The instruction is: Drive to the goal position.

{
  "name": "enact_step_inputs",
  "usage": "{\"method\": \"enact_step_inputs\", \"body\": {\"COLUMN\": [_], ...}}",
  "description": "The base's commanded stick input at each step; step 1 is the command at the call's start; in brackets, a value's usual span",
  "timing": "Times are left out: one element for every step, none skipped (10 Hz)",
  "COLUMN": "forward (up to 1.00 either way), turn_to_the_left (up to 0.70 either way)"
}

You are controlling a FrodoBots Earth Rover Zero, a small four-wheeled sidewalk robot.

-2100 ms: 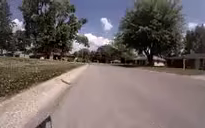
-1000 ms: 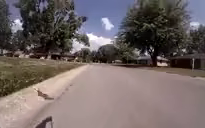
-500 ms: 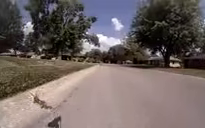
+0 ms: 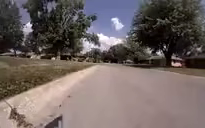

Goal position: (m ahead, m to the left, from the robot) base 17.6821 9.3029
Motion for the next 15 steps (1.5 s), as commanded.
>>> {"method": "enact_step_inputs", "body": {"forward": [0.91,0.91,0.91,0.97,1.0,1.0,1.0,1.0,1.0,1.0,1.0,1.0,1.0,1.0,1.0], "turn_to_the_left": [0.01,0.01,0.02,0.0,0.0,0.01,0.0,0.01,0.02,0.0,-0.32,-0.06,0.0,0.0,0.0]}}
